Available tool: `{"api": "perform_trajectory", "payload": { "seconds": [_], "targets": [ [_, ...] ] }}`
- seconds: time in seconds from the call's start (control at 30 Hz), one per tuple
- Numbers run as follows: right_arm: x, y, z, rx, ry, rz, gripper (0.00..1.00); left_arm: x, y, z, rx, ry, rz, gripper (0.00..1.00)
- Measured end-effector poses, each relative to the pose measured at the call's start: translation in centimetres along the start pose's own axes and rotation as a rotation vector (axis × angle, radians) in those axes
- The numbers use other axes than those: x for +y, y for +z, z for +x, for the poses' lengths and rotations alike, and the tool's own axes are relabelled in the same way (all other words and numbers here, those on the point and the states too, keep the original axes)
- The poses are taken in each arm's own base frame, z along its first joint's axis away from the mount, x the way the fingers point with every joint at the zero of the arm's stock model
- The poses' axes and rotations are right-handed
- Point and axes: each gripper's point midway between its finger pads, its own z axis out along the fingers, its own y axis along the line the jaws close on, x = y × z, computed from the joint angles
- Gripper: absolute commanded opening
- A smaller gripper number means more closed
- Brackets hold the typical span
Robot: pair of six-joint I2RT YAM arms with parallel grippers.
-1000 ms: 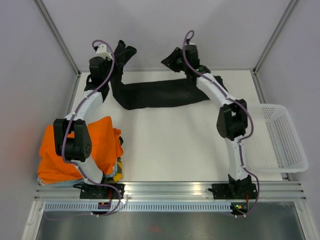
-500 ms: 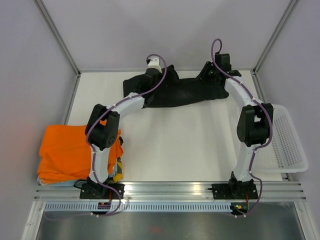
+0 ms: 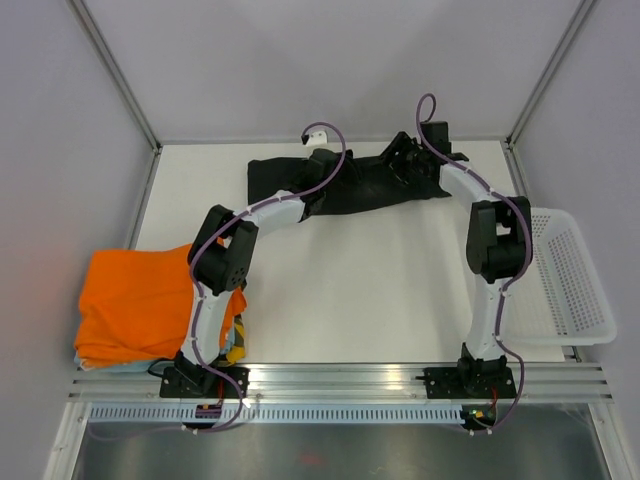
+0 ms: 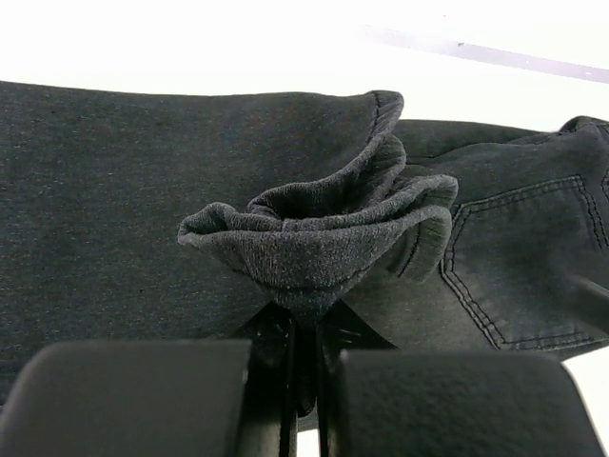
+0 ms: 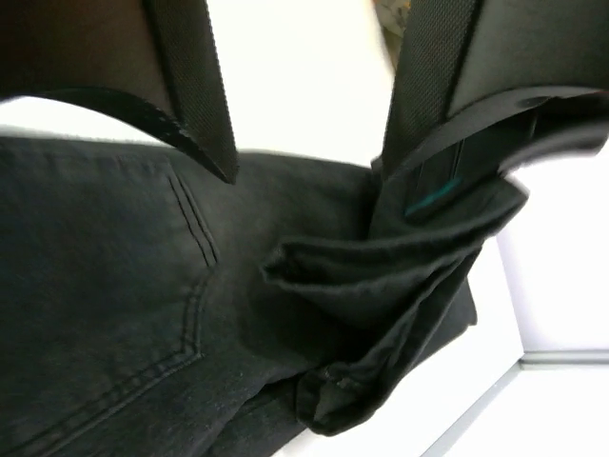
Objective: Fold and stack the trousers
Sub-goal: Fold the trousers
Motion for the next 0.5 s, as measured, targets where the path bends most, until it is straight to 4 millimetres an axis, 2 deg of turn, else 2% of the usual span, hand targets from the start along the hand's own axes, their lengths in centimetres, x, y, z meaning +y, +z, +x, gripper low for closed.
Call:
{"api": "perform_trajectory", "payload": {
  "seconds": [0.03,0.17,0.27,0.37,0.5],
  "targets": [
    [-0.1,1.0,0.3,0.007,0.035,-0.01,0.84,0.0,0.0,0.0,0.0,0.001,-0.002,0.02],
    [-0.2,4.8,2.6,0.04,0.169,-0.024,0.92,0.1,0.0,0.0,-0.001,0.001,-0.006,0.02],
    [1.6,6.9,4.5,0.056,0.253,-0.061,0.93,0.1,0.0,0.0,-0.001,0.006,-0.005,0.02],
    [3.7,8.2,5.6,0.054,0.325,-0.107,0.94,0.1,0.0,-0.1,-0.003,0.02,-0.002,0.02],
    [5.6,9.8,6.0,0.038,0.399,-0.154,0.94,0.3,0.0,-0.3,-0.012,0.033,0.009,0.02]
  ]
}}
